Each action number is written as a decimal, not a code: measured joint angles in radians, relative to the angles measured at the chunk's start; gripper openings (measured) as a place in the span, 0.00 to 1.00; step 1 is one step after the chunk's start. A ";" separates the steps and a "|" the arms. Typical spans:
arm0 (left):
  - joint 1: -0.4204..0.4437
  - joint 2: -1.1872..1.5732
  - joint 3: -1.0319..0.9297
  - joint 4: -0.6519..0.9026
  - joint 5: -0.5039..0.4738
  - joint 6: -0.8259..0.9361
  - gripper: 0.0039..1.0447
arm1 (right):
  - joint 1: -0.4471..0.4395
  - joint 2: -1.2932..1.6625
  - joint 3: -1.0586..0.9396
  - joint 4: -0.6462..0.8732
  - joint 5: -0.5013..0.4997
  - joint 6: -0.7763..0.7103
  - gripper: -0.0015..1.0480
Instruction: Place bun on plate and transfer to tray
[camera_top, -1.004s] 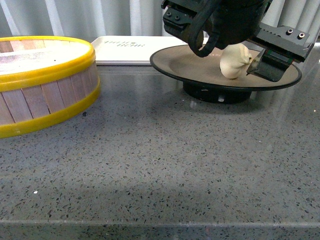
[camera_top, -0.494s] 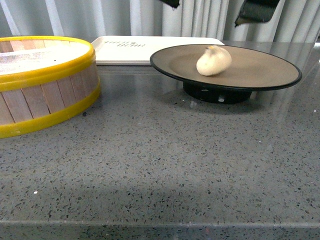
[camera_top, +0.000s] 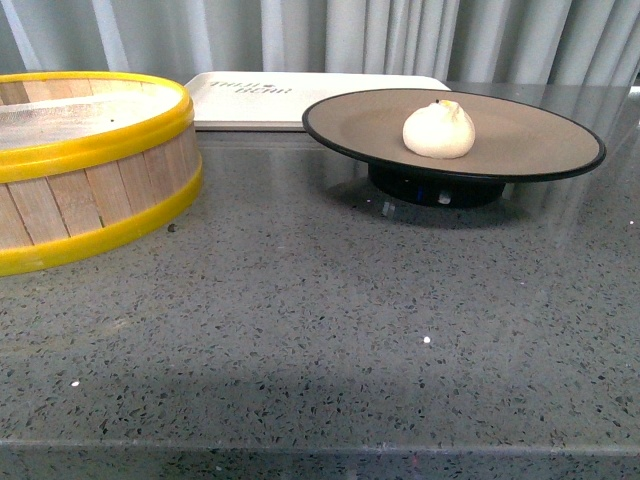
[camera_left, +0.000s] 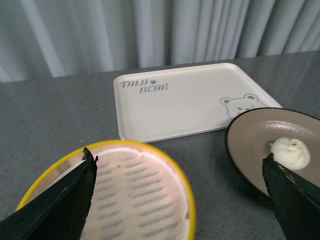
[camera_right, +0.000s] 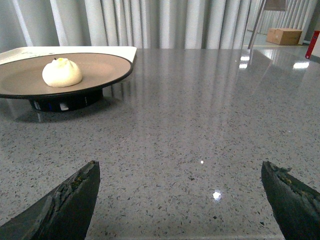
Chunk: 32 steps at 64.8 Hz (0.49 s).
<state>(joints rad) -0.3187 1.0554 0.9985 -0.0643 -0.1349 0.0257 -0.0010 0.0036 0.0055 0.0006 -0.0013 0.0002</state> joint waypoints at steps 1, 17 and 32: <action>0.023 -0.020 -0.020 -0.002 0.012 -0.001 0.94 | 0.000 0.000 0.000 0.000 0.000 0.000 0.92; 0.308 -0.332 -0.472 0.288 0.118 -0.020 0.52 | 0.000 0.000 0.000 0.000 0.000 0.000 0.92; 0.317 -0.451 -0.694 0.353 0.136 -0.025 0.11 | 0.000 0.000 0.000 0.000 0.003 0.000 0.92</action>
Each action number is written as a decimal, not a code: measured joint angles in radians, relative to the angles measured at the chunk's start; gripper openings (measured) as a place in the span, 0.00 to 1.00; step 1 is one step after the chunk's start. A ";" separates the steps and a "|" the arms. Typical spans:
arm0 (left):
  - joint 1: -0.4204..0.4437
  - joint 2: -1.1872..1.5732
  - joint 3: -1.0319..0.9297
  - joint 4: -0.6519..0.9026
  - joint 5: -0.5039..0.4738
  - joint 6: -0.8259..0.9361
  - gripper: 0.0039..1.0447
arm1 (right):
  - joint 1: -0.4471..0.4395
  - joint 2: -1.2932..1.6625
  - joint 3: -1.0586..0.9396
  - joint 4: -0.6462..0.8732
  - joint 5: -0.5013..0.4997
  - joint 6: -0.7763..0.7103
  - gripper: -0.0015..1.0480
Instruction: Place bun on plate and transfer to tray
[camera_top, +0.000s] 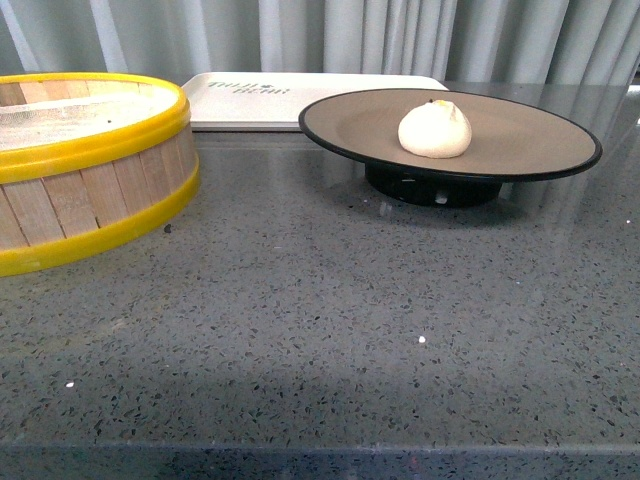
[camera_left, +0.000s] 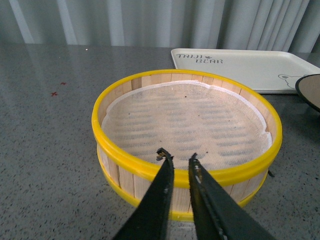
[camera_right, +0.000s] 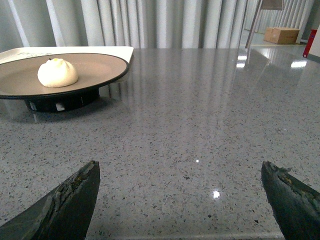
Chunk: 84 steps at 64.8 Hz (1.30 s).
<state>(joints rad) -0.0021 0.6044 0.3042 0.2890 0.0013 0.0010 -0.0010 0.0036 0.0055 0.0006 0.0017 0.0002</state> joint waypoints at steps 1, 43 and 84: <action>0.000 -0.010 -0.011 0.003 0.000 0.000 0.08 | 0.000 0.000 0.000 0.000 0.000 0.000 0.92; 0.001 -0.253 -0.229 -0.016 -0.002 -0.003 0.04 | 0.000 0.000 0.000 0.000 -0.003 0.000 0.92; 0.001 -0.432 -0.278 -0.114 -0.002 -0.003 0.04 | 0.000 0.000 0.000 0.000 -0.003 0.000 0.92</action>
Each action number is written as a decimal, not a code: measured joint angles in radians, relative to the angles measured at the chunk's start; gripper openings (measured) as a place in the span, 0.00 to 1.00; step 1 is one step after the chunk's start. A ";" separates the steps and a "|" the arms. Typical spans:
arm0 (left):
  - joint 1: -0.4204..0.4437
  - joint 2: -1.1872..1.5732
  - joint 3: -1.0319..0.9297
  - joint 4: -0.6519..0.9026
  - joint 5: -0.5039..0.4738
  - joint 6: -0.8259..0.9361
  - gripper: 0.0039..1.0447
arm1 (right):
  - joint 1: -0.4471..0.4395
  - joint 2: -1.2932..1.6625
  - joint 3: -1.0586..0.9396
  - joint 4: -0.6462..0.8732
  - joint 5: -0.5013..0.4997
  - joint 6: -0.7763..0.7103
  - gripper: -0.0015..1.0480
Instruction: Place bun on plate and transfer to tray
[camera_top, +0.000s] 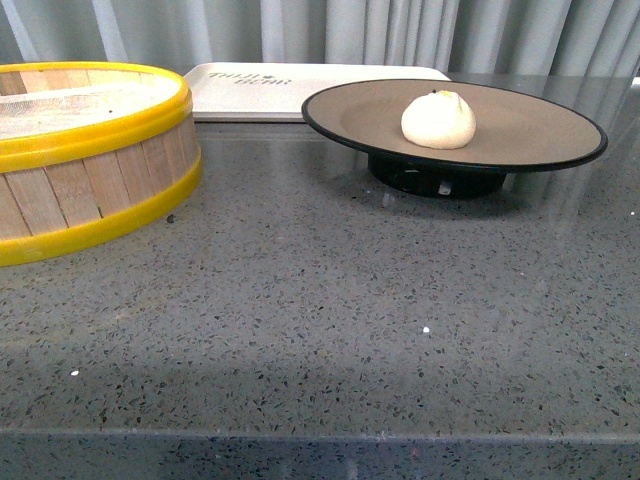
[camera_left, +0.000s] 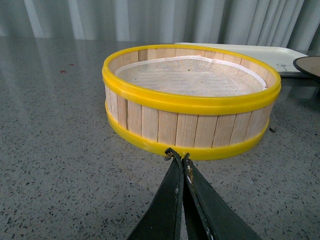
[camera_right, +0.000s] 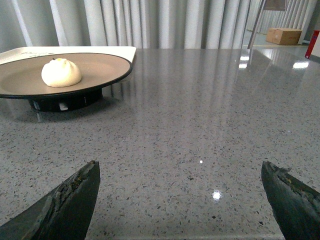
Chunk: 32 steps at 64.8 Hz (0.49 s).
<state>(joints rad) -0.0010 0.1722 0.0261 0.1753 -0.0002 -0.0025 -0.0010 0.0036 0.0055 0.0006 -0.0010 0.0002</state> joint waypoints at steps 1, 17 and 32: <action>0.000 -0.009 0.000 -0.009 0.000 0.000 0.04 | 0.000 0.000 0.000 0.000 0.000 0.000 0.92; 0.000 -0.167 0.000 -0.174 0.000 0.000 0.04 | 0.000 0.000 0.000 0.000 0.000 0.000 0.92; 0.000 -0.169 0.000 -0.175 0.000 0.000 0.25 | 0.000 0.000 0.000 0.000 0.000 0.000 0.92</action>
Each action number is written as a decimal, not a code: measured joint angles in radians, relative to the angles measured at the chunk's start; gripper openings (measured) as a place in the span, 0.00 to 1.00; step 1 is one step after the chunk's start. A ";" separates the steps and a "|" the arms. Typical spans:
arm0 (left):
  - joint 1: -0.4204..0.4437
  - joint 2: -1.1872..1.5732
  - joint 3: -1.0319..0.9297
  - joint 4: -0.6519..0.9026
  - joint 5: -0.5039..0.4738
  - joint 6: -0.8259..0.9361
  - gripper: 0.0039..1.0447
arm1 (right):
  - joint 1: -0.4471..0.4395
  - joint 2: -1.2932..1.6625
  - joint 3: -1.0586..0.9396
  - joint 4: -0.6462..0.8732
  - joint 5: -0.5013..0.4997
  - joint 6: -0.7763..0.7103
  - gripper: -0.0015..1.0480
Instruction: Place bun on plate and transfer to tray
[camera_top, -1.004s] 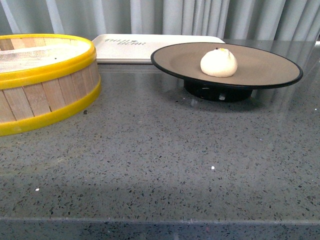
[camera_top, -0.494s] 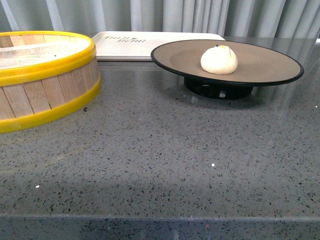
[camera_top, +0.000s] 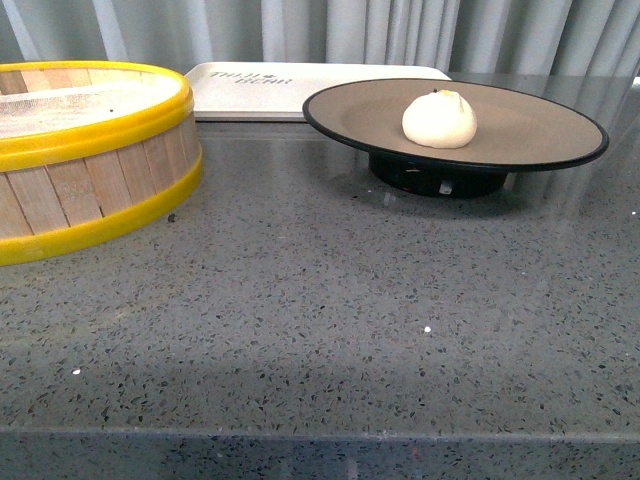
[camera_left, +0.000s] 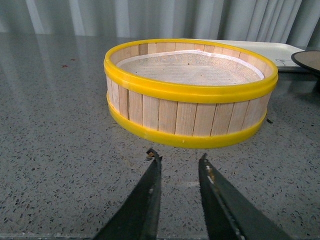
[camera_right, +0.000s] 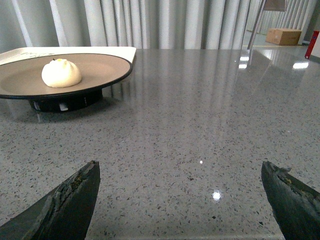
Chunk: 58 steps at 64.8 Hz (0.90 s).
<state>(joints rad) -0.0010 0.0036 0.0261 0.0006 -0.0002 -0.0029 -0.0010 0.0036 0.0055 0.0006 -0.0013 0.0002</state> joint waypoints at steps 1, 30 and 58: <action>0.000 0.000 0.000 0.000 0.000 0.000 0.29 | 0.000 0.000 0.000 0.000 0.000 0.000 0.92; 0.000 0.000 0.000 0.000 0.000 0.001 0.94 | -0.071 0.370 0.128 0.222 0.210 -0.072 0.92; 0.000 0.000 0.000 0.000 0.000 0.000 0.94 | -0.353 1.276 0.667 0.476 -0.320 0.627 0.92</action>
<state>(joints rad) -0.0010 0.0036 0.0261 0.0006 -0.0002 -0.0025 -0.3542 1.2800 0.6727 0.4767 -0.3218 0.6273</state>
